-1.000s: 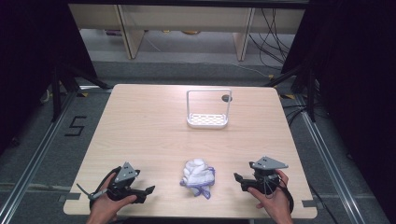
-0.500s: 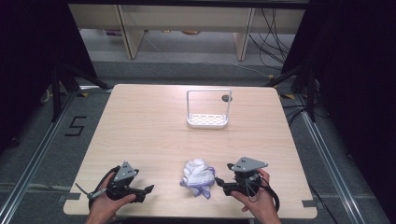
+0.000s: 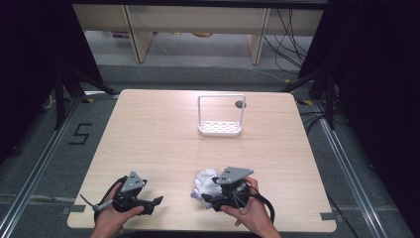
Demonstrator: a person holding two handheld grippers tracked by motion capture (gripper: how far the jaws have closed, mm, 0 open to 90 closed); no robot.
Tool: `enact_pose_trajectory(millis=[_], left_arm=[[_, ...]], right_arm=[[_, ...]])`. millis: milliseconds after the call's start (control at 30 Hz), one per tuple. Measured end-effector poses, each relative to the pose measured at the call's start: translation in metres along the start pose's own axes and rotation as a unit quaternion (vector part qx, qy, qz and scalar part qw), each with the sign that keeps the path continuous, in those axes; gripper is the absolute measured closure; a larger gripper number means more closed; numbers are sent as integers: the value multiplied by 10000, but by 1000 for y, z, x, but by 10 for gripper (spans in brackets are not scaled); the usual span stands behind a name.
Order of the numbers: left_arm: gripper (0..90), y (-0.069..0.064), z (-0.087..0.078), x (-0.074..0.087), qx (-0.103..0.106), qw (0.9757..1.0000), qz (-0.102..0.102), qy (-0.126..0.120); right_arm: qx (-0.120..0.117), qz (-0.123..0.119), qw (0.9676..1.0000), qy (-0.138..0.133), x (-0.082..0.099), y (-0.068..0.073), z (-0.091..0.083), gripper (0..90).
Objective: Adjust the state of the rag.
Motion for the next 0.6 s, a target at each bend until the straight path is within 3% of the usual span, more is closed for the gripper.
enact_pose_trajectory(millis=[300,333,433,467,600], left_arm=[[164,1,0,0,-5,10000,15,17],[164,0,0,0,-2,10000,25,20],[164,0,0,0,-10,10000,25,24],[164,-1,0,0,11,10000,13,20],[164,-1,0,0,32,10000,57,52]], right_arm=[[74,-375,9981,484,-8,7,33,373],[252,-420,9972,559,-6,4,38,374],[362,-476,9958,688,-3,2,43,409],[508,-626,9933,823,0,-2,45,498],[480,-723,9932,775,0,-11,40,722]])
Point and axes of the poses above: each handheld gripper's, and its own axes: z roughly forward along the jaws, x roughly out of its underside, y roughly to its left, the point moved 4 cm from there along z, roughly forward along the jaws, and after that the axes turned 12 degrees about -x, right-handed, at the moved point
